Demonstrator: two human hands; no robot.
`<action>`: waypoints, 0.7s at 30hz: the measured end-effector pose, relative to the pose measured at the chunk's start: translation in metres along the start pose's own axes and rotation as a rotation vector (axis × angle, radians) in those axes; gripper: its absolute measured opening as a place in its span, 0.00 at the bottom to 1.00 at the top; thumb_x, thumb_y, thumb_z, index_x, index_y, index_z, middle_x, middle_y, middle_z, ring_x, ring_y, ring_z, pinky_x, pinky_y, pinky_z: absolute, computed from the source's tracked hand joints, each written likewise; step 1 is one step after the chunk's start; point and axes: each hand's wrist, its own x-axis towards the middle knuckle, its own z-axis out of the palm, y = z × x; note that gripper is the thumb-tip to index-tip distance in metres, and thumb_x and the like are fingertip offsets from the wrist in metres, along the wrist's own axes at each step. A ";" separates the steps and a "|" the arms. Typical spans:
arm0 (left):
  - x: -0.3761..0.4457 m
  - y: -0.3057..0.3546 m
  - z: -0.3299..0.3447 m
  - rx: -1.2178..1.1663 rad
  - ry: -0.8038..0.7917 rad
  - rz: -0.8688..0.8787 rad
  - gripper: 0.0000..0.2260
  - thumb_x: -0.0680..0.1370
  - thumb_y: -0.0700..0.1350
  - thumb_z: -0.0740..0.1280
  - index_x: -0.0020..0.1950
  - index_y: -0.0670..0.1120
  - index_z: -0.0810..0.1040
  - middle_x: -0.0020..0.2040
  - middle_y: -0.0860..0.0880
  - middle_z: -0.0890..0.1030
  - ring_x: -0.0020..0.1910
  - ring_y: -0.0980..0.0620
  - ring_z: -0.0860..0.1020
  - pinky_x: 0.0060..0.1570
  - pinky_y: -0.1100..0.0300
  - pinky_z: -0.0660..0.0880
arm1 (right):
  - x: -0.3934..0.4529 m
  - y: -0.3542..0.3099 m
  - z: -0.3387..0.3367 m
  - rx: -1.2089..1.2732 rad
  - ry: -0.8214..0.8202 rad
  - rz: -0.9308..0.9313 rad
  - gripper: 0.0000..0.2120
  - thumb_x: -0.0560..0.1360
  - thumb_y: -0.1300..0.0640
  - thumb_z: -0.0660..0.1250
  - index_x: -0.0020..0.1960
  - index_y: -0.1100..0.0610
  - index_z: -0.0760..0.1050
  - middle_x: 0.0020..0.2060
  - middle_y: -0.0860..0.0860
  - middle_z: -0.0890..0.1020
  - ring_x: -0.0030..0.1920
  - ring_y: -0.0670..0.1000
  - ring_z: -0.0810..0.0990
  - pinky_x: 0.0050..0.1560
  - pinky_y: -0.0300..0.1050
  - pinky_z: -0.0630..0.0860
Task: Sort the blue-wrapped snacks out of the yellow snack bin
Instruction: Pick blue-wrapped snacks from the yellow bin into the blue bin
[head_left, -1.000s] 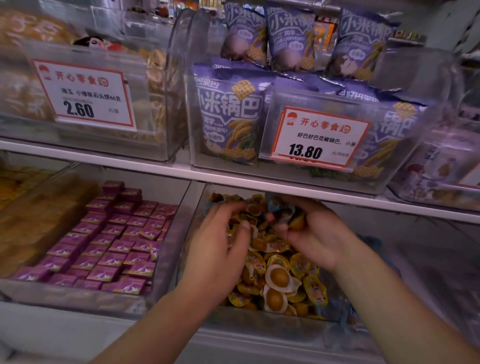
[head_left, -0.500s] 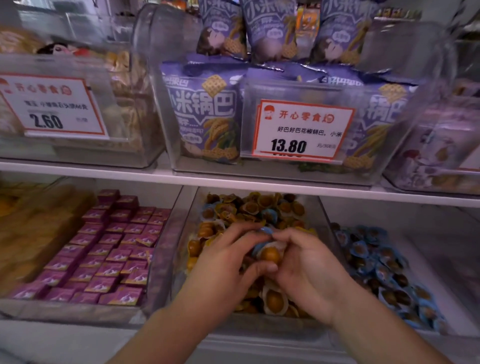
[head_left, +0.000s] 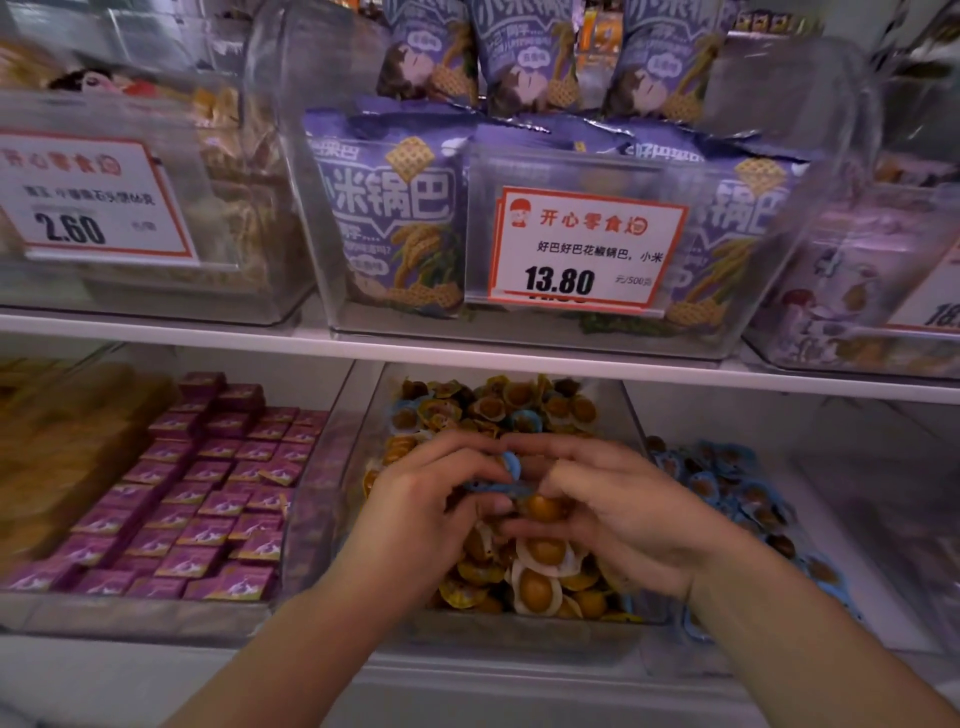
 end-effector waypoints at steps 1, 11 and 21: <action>0.001 -0.002 -0.003 -0.036 0.036 -0.058 0.08 0.71 0.39 0.77 0.47 0.50 0.84 0.54 0.59 0.82 0.54 0.62 0.79 0.53 0.67 0.75 | 0.003 0.001 -0.003 -0.113 0.073 -0.061 0.18 0.79 0.70 0.60 0.64 0.59 0.77 0.58 0.57 0.84 0.58 0.54 0.83 0.58 0.50 0.80; 0.003 -0.003 -0.012 -0.461 0.216 -0.498 0.11 0.70 0.62 0.73 0.47 0.59 0.79 0.41 0.51 0.85 0.36 0.50 0.82 0.33 0.59 0.77 | 0.067 -0.013 -0.017 -1.611 0.378 -0.181 0.24 0.76 0.46 0.63 0.72 0.45 0.69 0.68 0.53 0.75 0.67 0.56 0.73 0.66 0.52 0.71; 0.006 -0.002 -0.015 -0.398 0.216 -0.471 0.05 0.75 0.53 0.73 0.47 0.56 0.79 0.34 0.60 0.81 0.34 0.62 0.77 0.31 0.70 0.70 | 0.124 -0.015 -0.030 -1.718 0.105 0.130 0.13 0.75 0.49 0.65 0.57 0.53 0.79 0.54 0.52 0.82 0.49 0.51 0.81 0.49 0.48 0.80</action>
